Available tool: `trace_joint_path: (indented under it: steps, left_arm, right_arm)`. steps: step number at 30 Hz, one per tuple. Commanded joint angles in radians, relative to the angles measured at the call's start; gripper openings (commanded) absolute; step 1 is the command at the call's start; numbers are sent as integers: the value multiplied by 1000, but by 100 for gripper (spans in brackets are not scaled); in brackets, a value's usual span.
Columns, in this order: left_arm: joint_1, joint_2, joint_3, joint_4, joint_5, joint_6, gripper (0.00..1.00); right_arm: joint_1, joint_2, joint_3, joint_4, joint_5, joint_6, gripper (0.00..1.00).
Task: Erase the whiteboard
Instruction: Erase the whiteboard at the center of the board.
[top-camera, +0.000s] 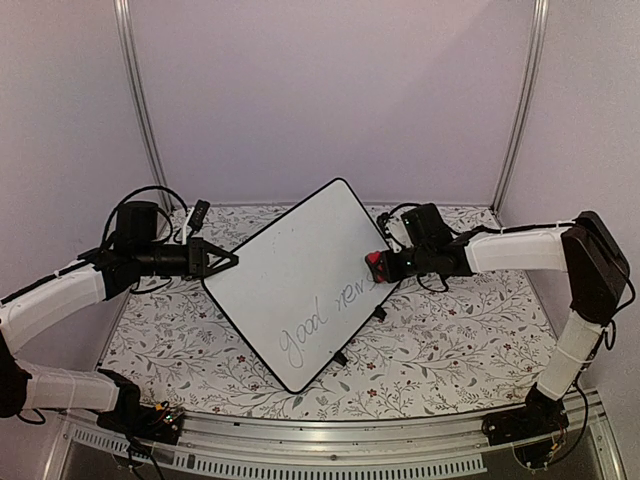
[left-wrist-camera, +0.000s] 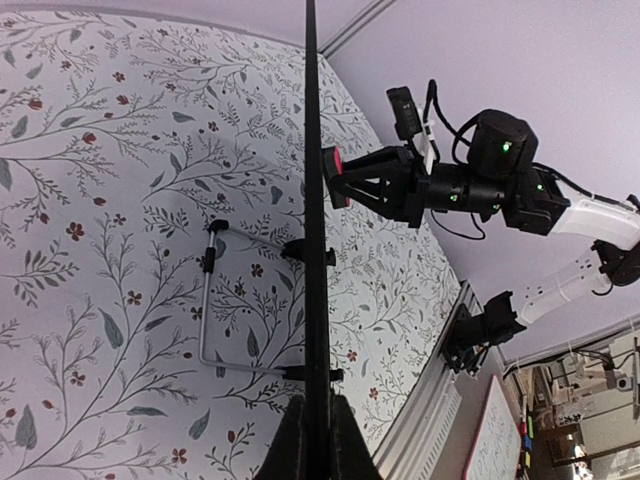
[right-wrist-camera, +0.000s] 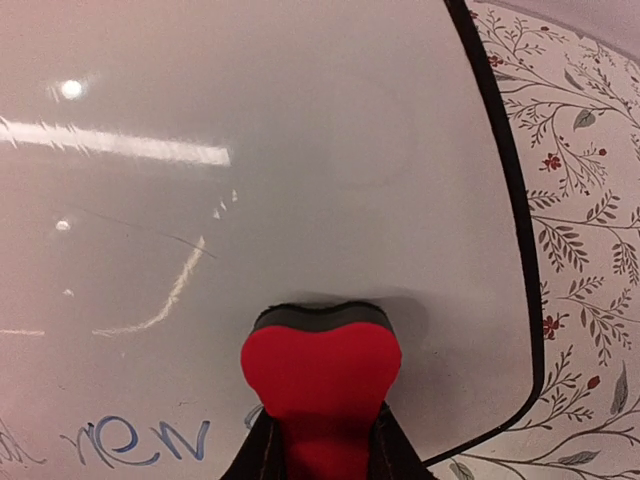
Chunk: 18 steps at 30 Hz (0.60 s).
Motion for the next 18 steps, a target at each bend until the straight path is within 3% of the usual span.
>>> trace_joint_path:
  steps: [1,11,18]
  left_arm:
    - [-8,-6,-13,28,64,47,0]
    - [-7,0,-11,28,62,46,0]
    - [-7,-4,-12,29,54,47,0]
  right_arm:
    - [25,-41,-44,-33,-41,-20,0]
    - [47,-79,-85,-57,-21,-29,0]
    - [240,-139,-64,-45,115,-62,0]
